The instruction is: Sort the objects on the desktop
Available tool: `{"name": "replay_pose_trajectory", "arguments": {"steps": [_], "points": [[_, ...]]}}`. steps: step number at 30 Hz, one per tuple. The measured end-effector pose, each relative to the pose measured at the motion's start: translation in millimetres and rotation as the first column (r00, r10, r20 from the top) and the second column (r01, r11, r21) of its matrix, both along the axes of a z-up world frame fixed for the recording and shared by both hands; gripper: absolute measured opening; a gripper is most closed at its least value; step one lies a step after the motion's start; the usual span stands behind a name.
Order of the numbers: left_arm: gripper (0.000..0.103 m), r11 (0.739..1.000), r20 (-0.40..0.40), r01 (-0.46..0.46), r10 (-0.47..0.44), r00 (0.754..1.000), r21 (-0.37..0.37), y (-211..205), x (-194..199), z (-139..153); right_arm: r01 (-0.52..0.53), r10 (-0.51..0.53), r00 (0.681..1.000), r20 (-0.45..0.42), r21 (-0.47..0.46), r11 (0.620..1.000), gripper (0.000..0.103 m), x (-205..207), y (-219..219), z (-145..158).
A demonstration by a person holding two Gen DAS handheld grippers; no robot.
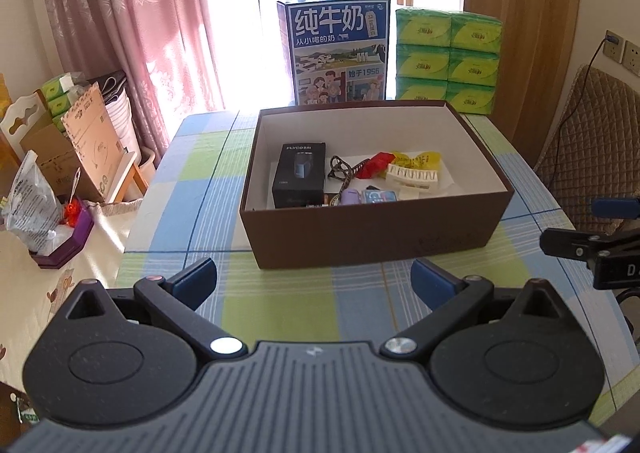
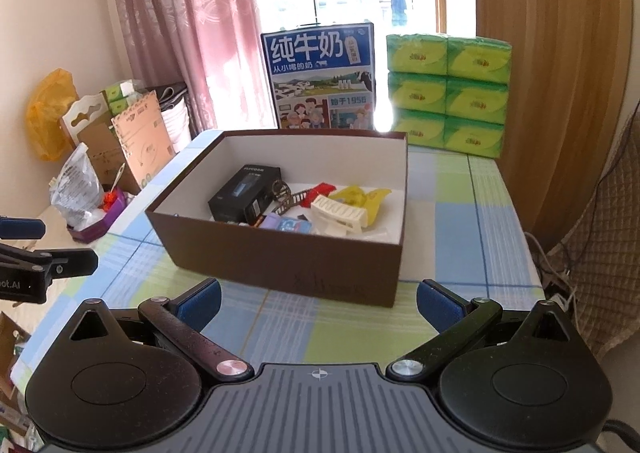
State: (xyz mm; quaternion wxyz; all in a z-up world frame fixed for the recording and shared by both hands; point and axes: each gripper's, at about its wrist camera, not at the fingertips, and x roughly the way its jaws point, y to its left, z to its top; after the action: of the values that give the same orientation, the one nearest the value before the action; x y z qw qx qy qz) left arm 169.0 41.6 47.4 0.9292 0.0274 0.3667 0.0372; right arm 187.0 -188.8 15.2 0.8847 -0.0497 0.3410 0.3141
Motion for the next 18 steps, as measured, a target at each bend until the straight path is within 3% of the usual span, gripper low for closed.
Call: {"name": "replay_pose_trajectory", "arguments": {"steps": [18], "points": [[0.102, 0.997, -0.019, -0.072, 0.072, 0.997, 0.002, -25, -66, -2, -0.069, 0.069, 0.998, 0.003, -0.051, 0.996, 0.101, -60, -42, -3]]}}
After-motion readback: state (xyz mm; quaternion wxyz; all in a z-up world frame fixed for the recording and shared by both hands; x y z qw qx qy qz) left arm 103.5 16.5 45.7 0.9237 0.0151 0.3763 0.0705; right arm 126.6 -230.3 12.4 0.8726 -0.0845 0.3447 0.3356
